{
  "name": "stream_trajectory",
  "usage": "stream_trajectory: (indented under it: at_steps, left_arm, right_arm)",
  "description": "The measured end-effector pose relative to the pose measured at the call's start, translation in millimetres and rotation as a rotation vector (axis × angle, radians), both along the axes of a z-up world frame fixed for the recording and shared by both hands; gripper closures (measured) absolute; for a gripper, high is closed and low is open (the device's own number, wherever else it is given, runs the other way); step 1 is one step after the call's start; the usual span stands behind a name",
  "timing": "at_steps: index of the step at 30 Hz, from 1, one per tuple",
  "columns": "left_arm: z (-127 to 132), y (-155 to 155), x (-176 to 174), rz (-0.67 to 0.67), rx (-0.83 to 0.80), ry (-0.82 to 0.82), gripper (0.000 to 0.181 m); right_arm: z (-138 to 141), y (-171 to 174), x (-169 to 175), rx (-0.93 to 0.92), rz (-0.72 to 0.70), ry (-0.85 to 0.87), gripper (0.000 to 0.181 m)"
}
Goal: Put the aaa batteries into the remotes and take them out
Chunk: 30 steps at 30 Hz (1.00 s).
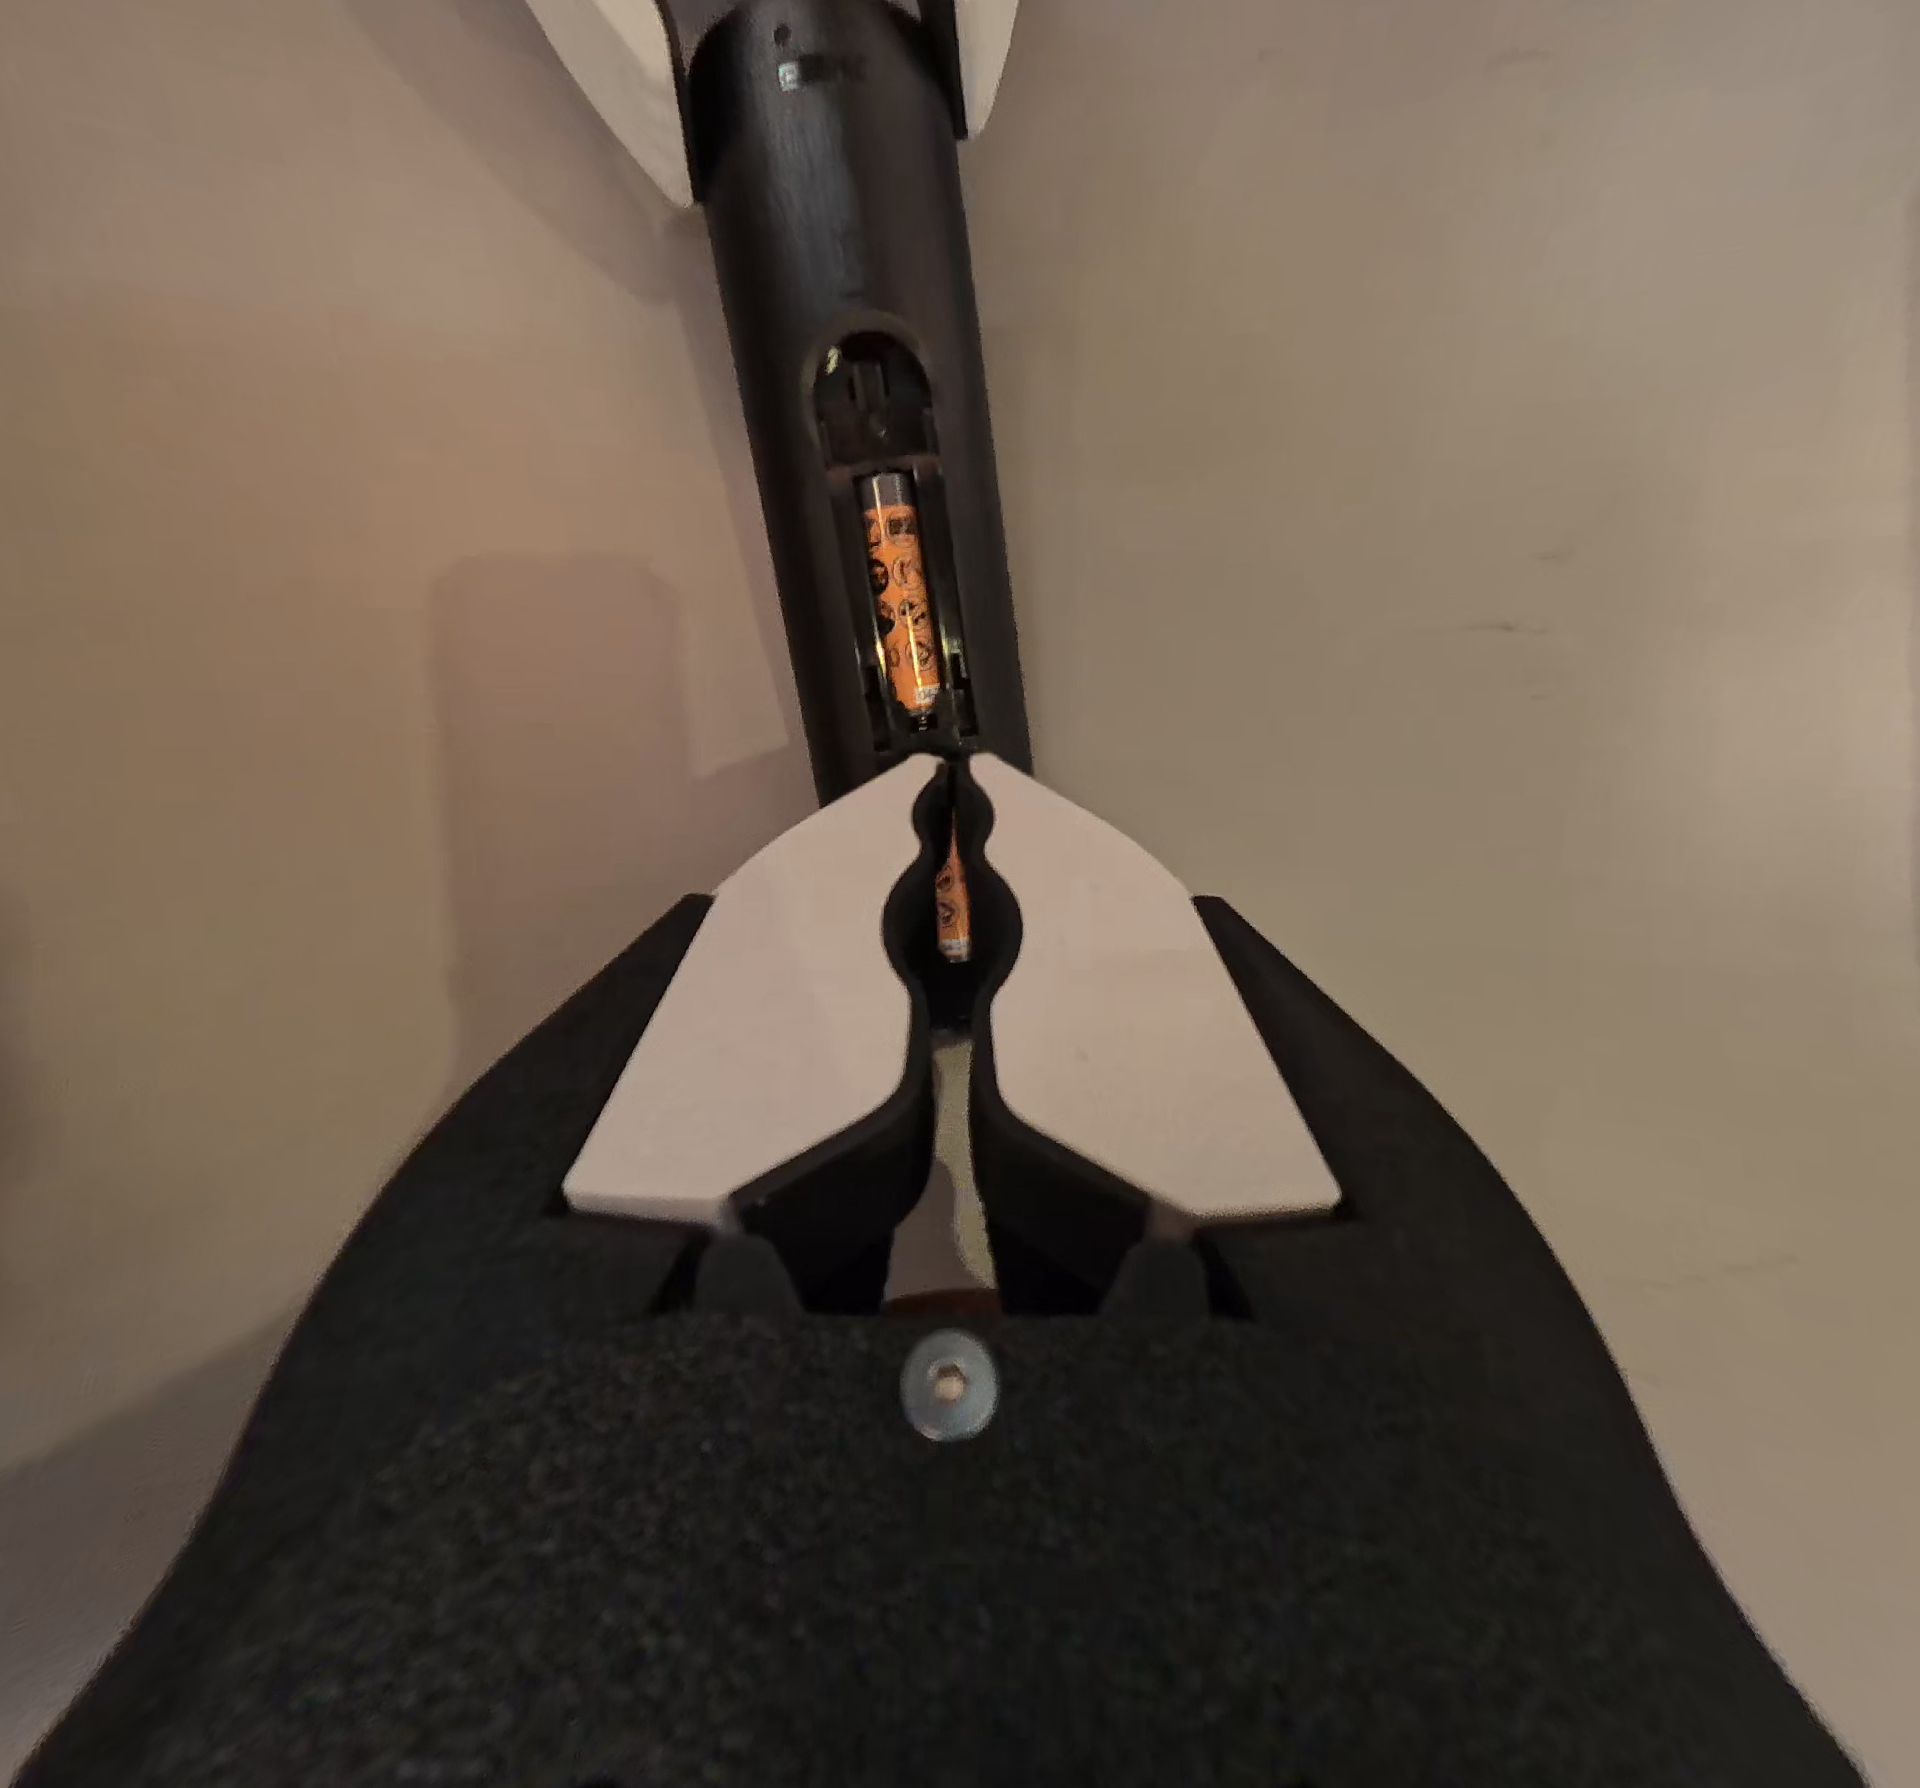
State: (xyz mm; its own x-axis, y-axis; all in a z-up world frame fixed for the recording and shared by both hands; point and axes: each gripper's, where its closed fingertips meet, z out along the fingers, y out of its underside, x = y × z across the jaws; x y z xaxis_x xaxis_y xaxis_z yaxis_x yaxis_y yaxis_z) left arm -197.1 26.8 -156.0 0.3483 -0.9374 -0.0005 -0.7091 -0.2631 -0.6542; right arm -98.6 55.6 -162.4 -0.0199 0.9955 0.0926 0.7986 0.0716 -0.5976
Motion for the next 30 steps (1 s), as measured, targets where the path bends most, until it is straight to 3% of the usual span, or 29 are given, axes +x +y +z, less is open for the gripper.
stream_trajectory:
  at_steps: [4,10,15,18,22,25,30]
  left_arm:
    - [0,0,-1,0.003,-0.002,0.004,0.135]
    - [-1,0,-2,0.003,-0.005,-0.003,0.135]
    - [1,1,-1,0.005,0.001,-0.005,0.135]
    - [3,-1,0,0.004,0.002,-0.011,0.135]
    - [5,-1,-1,0.007,0.007,-0.011,0.135]
    - [6,0,-1,0.010,0.007,-0.012,0.135]
    - [5,-1,-2,0.009,0.007,-0.010,0.135]
  right_arm:
    - [-11,-1,2,-0.013,0.006,-0.043,0.181]
    - [1,1,-1,-0.024,-0.013,0.011,0.181]
    - [-7,0,1,-0.018,-0.031,-0.019,0.181]
    - [22,13,10,-0.016,-0.212,0.064,0.175]
    - [62,24,53,0.013,-0.615,0.176,0.153]
    - [56,7,86,0.043,-0.841,0.174,0.134]
    - [25,-37,116,0.193,-1.079,0.133,0.134]
